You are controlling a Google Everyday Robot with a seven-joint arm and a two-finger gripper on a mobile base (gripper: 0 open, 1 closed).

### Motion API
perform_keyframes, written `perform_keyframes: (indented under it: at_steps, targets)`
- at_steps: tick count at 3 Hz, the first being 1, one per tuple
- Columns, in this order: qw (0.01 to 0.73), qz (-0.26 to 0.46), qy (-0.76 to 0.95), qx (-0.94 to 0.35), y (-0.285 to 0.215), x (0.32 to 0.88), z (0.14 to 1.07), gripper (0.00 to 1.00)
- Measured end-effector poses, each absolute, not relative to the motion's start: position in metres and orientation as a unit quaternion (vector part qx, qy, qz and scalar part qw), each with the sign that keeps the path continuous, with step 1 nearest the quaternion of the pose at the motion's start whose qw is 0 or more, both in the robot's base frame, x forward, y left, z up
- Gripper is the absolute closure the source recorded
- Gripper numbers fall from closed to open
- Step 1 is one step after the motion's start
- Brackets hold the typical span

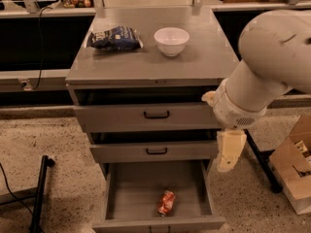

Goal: Pick coke can from bottom drawer and place on counter

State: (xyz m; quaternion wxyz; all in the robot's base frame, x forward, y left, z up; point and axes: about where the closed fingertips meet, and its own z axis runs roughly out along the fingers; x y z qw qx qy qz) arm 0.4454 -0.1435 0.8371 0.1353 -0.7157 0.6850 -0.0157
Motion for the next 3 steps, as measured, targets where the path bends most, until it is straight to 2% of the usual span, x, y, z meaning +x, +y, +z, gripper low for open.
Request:
perform_keyframes:
  at_steps: [1,2,3]
  targets:
    - [0.09,-0.032,0.622,-0.777,-0.129,0.451,0.768,0.0]
    - [0.105,-0.028,0.557,-0.824,-0.128,0.462,0.696,0.0]
    - [0.135,-0.045,0.535,-0.833,-0.119,0.479,0.697,0.0]
